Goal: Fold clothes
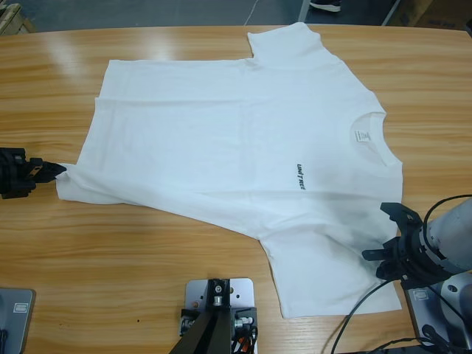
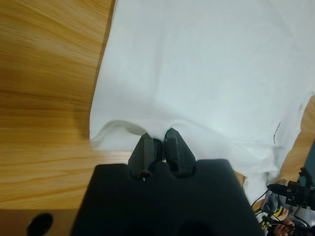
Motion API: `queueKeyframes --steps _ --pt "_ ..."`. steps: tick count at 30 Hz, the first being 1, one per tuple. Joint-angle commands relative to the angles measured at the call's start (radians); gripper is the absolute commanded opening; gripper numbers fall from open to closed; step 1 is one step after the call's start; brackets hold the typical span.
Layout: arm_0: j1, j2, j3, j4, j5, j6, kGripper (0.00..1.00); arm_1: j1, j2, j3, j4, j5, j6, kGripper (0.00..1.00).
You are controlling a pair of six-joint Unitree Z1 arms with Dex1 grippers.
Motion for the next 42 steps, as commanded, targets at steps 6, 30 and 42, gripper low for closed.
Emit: queueKeyframes --steps 6,30,42 --pt "0.0 0.01 0.01 0.001 -0.022 0.025 0.0 0.011 -0.048 -0.045 0.107 0.009 -0.024 0.0" --pt "0.0 -0.082 -0.058 0.085 -0.033 0.038 0.0 -0.143 -0.2 -0.302 0.423 -0.026 -0.194 0.0" --pt "0.0 -0.094 -0.064 0.104 -0.032 0.048 0.0 -0.206 -0.235 -0.415 0.541 -0.047 -0.252 0.0"
